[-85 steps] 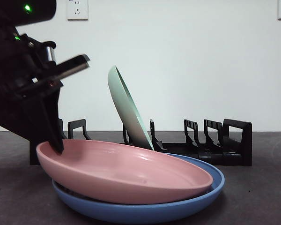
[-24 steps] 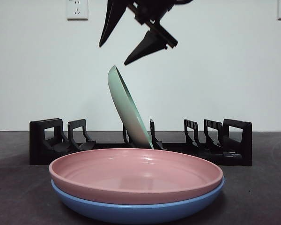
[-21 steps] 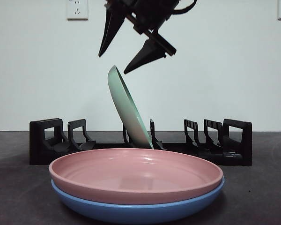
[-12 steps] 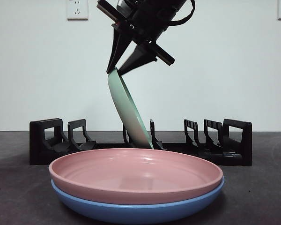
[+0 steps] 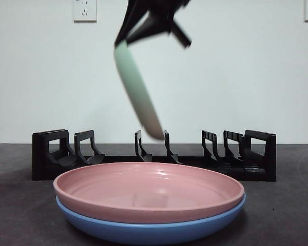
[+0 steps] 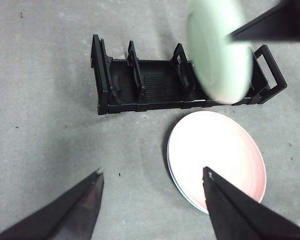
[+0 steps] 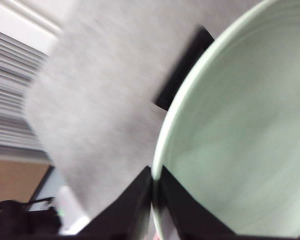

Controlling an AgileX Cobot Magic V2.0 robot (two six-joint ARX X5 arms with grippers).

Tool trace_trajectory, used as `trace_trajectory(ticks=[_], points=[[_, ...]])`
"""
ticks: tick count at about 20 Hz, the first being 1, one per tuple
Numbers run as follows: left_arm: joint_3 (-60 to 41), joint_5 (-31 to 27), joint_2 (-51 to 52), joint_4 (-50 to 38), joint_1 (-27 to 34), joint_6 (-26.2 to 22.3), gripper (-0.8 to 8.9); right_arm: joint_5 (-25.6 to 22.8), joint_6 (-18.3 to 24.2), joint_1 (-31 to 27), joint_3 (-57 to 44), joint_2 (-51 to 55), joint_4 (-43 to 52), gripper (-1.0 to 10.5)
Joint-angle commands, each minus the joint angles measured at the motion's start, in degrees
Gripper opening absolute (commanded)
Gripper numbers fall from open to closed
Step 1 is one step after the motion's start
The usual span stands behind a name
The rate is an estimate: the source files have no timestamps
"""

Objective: Place the plate

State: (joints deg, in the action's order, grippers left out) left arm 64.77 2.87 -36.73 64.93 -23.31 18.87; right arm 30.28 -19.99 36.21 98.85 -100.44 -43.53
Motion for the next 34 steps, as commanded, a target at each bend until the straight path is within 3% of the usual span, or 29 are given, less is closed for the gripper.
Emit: trace_trajectory(ticks=[1, 5, 8, 14, 19, 20, 24, 26, 34], points=[[1.18, -0.33, -0.31, -0.48, -0.11, -0.20, 3.12, 0.37, 1.53, 0.37, 1.99, 3.30, -1.46, 0.1], [1.18, -0.33, -0.31, -0.59, -0.11, -0.15, 3.12, -0.35, 7.80, 2.01, 1.97, 10.05, -7.04, 0.1], [1.18, -0.35, -0.31, -0.66, -0.11, 0.28, 3.12, -3.56, 10.03, 4.81, 0.70, 15.21, -9.46, 0.1], [1.18, -0.37, -0.31, -0.66, -0.11, 1.38, 3.12, -6.36, 10.16, 10.95, -12.61, 27.36, -8.74, 0.1], [1.18, -0.37, -0.31, -0.66, -0.11, 1.75, 3.12, -15.32, 6.71, 18.78, -24.90, 35.32, -6.69, 0.1], [1.18, -0.37, -0.31, -0.66, -0.11, 1.75, 3.12, -19.04, 6.19, 21.05, -26.45, 35.91, -6.99, 0.1], [1.18, -0.37, -0.31, -0.66, -0.11, 1.77, 3.12, -33.35, 5.22, 31.76, -27.63, 33.73, -8.63, 0.1], [1.18, -0.37, -0.31, -0.68, -0.11, 1.77, 3.12, -36.92, 5.11, 35.15, -27.63, 30.47, -8.68, 0.1], [1.18, -0.37, -0.31, -0.66, -0.11, 1.77, 3.12, -39.36, 7.10, 38.32, -27.61, 14.43, -8.22, 0.1]])
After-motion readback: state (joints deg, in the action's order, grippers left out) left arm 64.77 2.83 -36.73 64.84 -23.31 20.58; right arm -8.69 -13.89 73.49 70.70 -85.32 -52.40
